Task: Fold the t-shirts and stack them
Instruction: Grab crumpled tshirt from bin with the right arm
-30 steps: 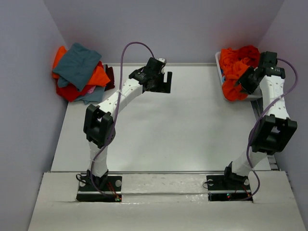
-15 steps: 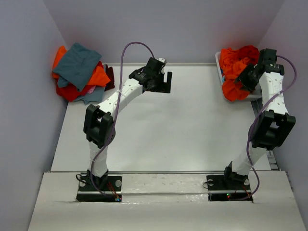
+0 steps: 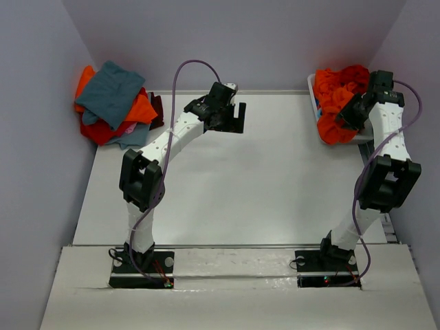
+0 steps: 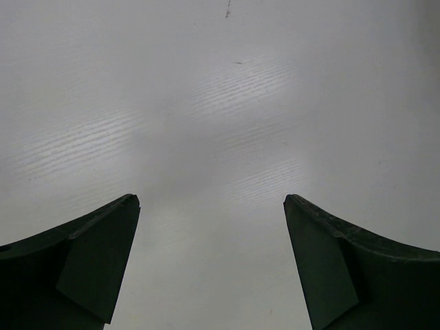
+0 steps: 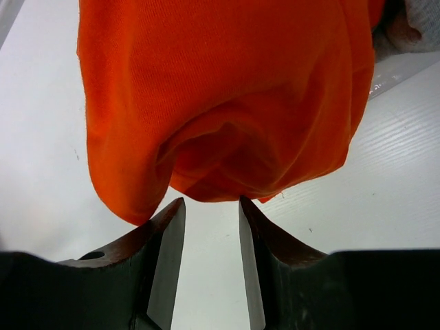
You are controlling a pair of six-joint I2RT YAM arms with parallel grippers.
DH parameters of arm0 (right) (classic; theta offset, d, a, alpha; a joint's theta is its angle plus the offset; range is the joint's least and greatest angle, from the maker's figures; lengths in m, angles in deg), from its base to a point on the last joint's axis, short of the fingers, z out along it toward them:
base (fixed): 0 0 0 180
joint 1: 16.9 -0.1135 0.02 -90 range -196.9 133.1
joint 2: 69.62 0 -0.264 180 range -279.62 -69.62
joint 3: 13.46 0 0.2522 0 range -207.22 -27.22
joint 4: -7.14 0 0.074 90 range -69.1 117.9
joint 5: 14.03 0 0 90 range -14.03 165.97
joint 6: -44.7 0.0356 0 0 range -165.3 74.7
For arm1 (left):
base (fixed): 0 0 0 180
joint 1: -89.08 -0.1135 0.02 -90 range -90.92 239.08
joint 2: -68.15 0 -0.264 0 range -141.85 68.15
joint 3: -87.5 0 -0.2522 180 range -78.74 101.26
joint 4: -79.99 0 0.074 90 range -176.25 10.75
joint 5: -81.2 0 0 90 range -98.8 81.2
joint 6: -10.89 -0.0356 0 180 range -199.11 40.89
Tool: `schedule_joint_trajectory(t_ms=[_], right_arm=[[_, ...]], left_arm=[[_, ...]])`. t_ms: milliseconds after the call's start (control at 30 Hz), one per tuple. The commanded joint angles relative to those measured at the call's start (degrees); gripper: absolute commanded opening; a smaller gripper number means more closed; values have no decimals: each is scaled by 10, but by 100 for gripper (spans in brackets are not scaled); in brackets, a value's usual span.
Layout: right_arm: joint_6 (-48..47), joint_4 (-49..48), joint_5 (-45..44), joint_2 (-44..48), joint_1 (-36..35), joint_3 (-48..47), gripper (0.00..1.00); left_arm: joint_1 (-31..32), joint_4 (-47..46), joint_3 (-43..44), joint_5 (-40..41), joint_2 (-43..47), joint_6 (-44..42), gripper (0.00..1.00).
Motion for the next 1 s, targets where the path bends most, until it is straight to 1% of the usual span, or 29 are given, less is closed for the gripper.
schedule_joint_trajectory(t_ms=[0, 367, 433, 767, 900, 967], right_arm=[[-10, -28, -11, -4, -2, -9, 43], [-13, -29, -28, -29, -2, -19, 43], [-14, -29, -30, -32, -2, -21, 41], [-16, -24, -45, -18, -2, -24, 39], [-17, -19, -68, 2, -2, -22, 44], [-18, -18, -68, 6, -2, -19, 51]], left_arm=[[2, -7, 5, 4, 27, -7, 99], [2, -7, 3, 6, 30, -9, 99], [2, -7, 3, 7, 29, -9, 99], [2, -6, 8, 4, 26, -8, 99], [2, -6, 8, 4, 26, -8, 99], [2, -6, 9, 2, 25, -7, 99]])
